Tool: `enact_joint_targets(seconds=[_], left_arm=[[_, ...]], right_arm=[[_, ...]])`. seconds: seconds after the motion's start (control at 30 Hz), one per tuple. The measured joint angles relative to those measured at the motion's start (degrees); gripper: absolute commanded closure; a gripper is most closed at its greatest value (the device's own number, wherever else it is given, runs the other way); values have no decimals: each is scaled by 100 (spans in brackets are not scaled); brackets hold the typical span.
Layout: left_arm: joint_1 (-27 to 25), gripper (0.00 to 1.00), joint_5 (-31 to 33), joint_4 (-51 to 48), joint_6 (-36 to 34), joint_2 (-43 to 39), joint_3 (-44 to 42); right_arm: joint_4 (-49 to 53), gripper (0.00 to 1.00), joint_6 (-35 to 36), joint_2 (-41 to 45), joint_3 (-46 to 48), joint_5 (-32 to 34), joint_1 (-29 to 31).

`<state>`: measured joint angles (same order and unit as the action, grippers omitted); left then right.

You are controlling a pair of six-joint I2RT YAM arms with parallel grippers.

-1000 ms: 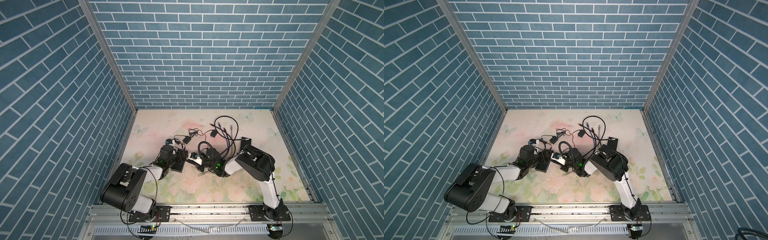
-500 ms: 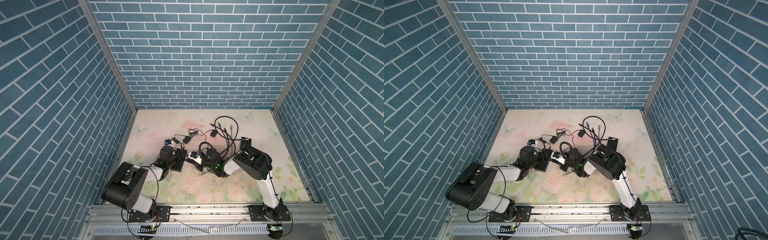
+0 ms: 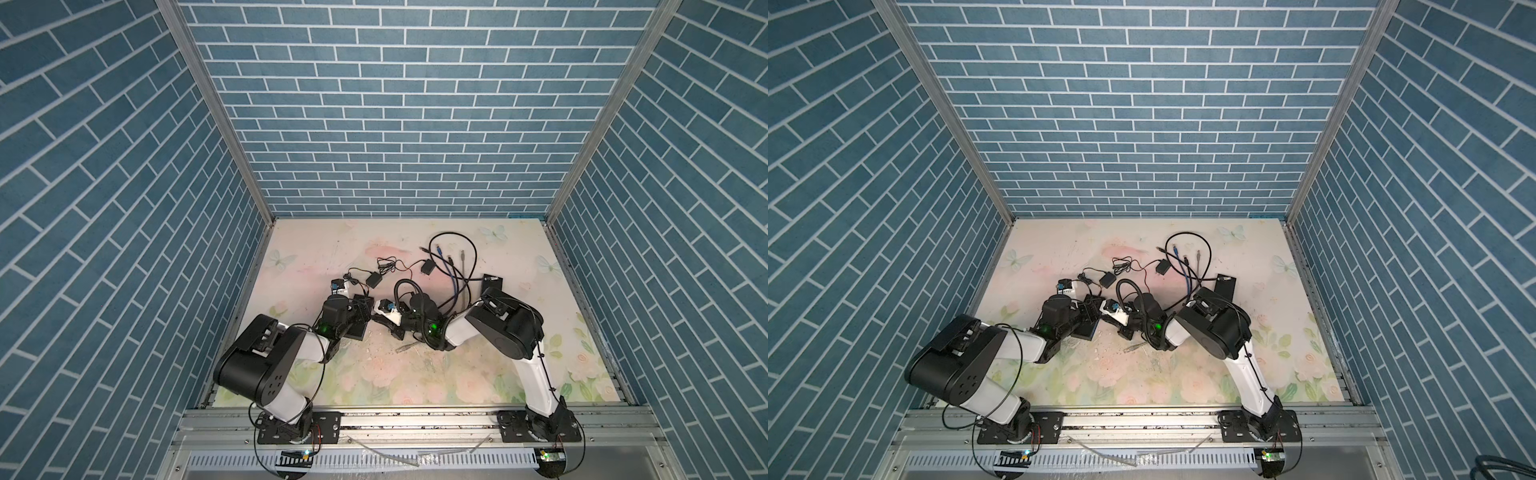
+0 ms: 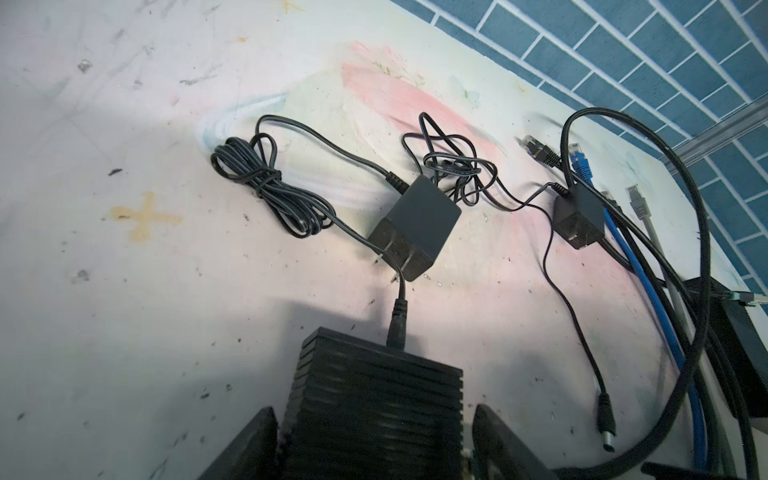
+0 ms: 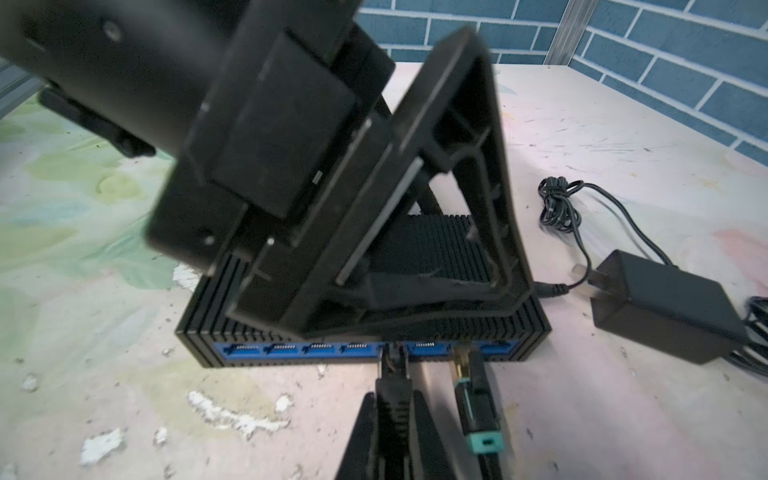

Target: Insert the plug into the switch port

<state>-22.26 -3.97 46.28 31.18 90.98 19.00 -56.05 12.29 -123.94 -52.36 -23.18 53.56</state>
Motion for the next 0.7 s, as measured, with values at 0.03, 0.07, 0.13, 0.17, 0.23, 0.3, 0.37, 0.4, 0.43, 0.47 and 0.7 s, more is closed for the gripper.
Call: enact_joint_targets(seconds=[0.03,0.07,0.13,0.17,0.23,0.3,0.37,0.4,0.43,0.47,0.7], left_arm=[[0,26,9,79,-2,46,0],[0,26,31,155,-7,92,0],[-2,26,76,271,-15,162,-4],[-13,26,118,323,-17,190,-7],[-26,26,205,402,-15,234,-9],[-50,26,293,448,-15,251,-20],[-66,25,345,446,-15,251,-24],[-76,24,378,431,-15,240,-24],[-90,23,402,393,-15,219,-24],[-105,22,431,334,-13,186,-24],[-236,10,592,-699,-42,-356,61]], right_arm=[[4,100,2,-4,-13,15,0],[20,100,4,-11,-35,35,-2],[52,100,7,-24,-76,52,-11],[94,100,11,-31,-111,63,-13],[146,100,15,-48,-170,72,-22],[168,100,15,-68,-216,76,-24],[173,100,17,-72,-223,83,-24],[173,100,20,-72,-223,87,-26],[173,100,24,-72,-223,90,-26],[173,100,48,-72,-223,92,-24],[109,100,133,-17,-96,142,94]])
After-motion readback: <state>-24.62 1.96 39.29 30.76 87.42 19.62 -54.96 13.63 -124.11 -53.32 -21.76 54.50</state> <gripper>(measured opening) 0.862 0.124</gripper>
